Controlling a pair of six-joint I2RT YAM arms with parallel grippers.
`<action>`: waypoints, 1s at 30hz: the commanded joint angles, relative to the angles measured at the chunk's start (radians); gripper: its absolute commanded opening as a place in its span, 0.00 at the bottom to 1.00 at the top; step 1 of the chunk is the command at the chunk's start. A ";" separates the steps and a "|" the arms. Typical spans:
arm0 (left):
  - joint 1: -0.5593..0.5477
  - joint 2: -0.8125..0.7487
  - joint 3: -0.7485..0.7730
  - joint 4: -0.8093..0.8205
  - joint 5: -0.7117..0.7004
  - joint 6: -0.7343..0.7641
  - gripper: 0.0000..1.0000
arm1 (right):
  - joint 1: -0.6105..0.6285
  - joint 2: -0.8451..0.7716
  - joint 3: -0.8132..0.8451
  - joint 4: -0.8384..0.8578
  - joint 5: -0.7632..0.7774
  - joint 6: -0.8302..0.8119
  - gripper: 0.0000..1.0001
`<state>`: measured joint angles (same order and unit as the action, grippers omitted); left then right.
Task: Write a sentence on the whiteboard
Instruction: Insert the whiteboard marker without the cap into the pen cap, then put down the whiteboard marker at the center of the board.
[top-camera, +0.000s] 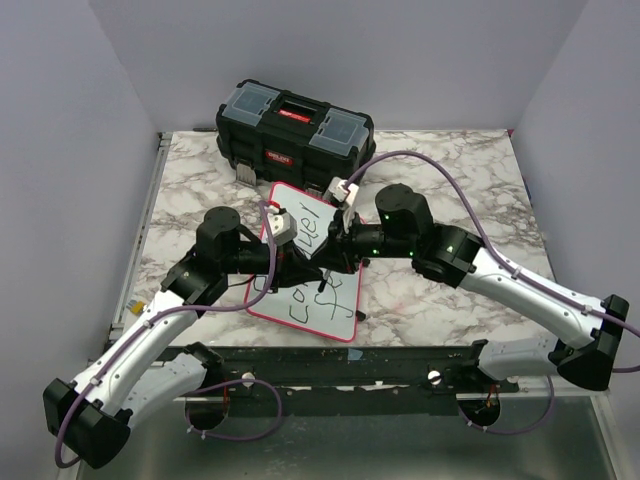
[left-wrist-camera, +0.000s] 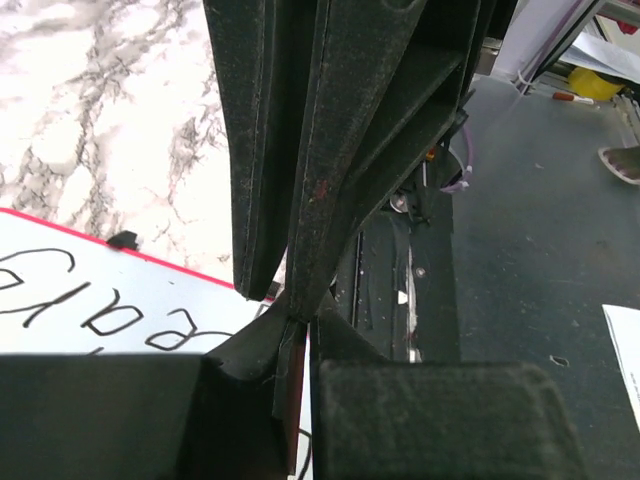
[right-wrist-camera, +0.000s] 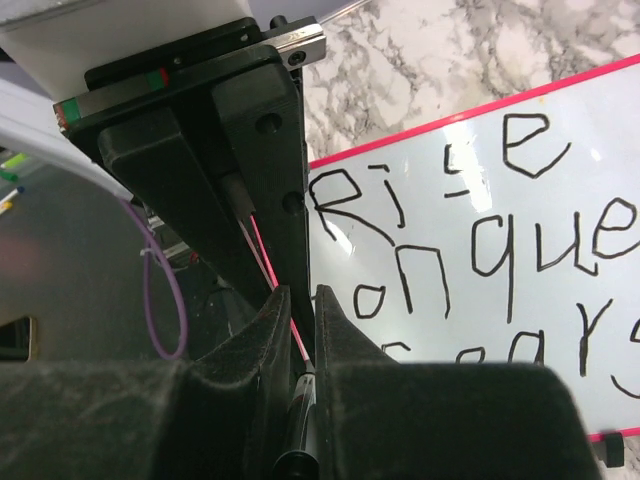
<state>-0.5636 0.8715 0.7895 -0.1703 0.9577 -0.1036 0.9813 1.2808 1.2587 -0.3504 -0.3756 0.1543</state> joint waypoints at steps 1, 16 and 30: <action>-0.011 -0.040 0.053 0.287 -0.004 0.015 0.00 | 0.037 0.031 -0.047 -0.019 0.136 0.074 0.01; -0.008 -0.070 0.044 0.199 -0.355 0.083 0.61 | 0.017 -0.031 -0.041 -0.123 0.658 0.232 0.01; -0.007 -0.086 0.054 0.161 -0.777 0.088 0.86 | -0.375 0.090 -0.194 -0.223 0.580 0.323 0.01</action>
<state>-0.5652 0.7979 0.8097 -0.0044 0.3553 -0.0296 0.6640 1.3098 1.1080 -0.5179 0.2314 0.4545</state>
